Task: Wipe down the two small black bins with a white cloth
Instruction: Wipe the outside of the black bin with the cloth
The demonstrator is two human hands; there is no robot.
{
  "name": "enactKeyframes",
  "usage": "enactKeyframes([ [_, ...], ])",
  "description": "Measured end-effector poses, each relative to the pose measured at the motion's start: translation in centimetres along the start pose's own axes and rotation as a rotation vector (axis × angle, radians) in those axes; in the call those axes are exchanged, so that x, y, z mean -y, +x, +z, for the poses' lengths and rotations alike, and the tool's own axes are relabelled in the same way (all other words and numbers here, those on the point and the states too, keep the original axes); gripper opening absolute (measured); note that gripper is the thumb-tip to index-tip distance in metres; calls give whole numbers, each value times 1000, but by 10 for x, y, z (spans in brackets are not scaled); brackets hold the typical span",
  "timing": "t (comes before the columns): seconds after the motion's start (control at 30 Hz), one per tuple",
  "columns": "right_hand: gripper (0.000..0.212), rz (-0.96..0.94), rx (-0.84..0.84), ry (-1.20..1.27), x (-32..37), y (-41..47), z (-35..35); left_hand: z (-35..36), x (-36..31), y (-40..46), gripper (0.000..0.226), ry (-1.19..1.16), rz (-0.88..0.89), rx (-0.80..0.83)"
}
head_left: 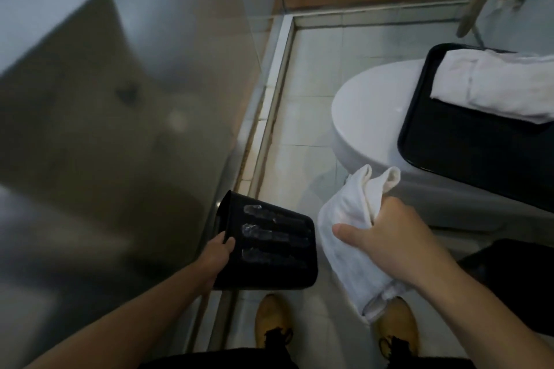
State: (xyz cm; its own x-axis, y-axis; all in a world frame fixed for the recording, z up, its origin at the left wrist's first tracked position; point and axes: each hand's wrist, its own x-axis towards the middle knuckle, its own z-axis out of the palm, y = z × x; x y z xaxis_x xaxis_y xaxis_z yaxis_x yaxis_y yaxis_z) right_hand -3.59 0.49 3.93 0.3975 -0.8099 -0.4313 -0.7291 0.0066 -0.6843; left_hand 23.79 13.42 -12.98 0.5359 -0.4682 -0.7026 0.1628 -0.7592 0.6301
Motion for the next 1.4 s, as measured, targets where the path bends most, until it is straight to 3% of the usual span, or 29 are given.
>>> enactKeyframes([
  [0.23, 36, -37, 10, -9, 28, 19, 26, -15, 11, 22, 27, 23, -49, 51],
  [0.47, 55, -101, -10, 7, 50, 35, 41, -15, 31, 33, 24, -33, -62, 53],
  [0.6, 56, -118, 16, 156, 45, 30, 35, -17, 39, 40, 29, -38, -68, 73],
  [0.73, 70, -167, 49, 301, 34, 30, 33, -11, 40, 52, 29, -39, -55, 96],
  [0.87, 57, -157, 94, 336, 25, 43, 45, -7, 45, 66, 26, -46, -40, 81],
  [1.0, 50, -220, 180, 219, 20, 74, 54, -6, 47, 69, 21, -53, 21, 64],
  [1.1, 36, -245, 151, 188, 9, 109, 68, -4, 57, 73, 21, -20, 66, 57],
  [1.23, 58, -123, 26, 388, -28, 144, 122, -1, 79, 85, 23, -51, 131, 19],
  [1.33, 43, -12, -59, 558, -46, 150, 173, 5, 87, 89, 21, -57, 222, -83],
  [1.4, 62, 30, -107, 626, -54, 147, 201, 7, 90, 91, 21, -9, 285, -128],
])
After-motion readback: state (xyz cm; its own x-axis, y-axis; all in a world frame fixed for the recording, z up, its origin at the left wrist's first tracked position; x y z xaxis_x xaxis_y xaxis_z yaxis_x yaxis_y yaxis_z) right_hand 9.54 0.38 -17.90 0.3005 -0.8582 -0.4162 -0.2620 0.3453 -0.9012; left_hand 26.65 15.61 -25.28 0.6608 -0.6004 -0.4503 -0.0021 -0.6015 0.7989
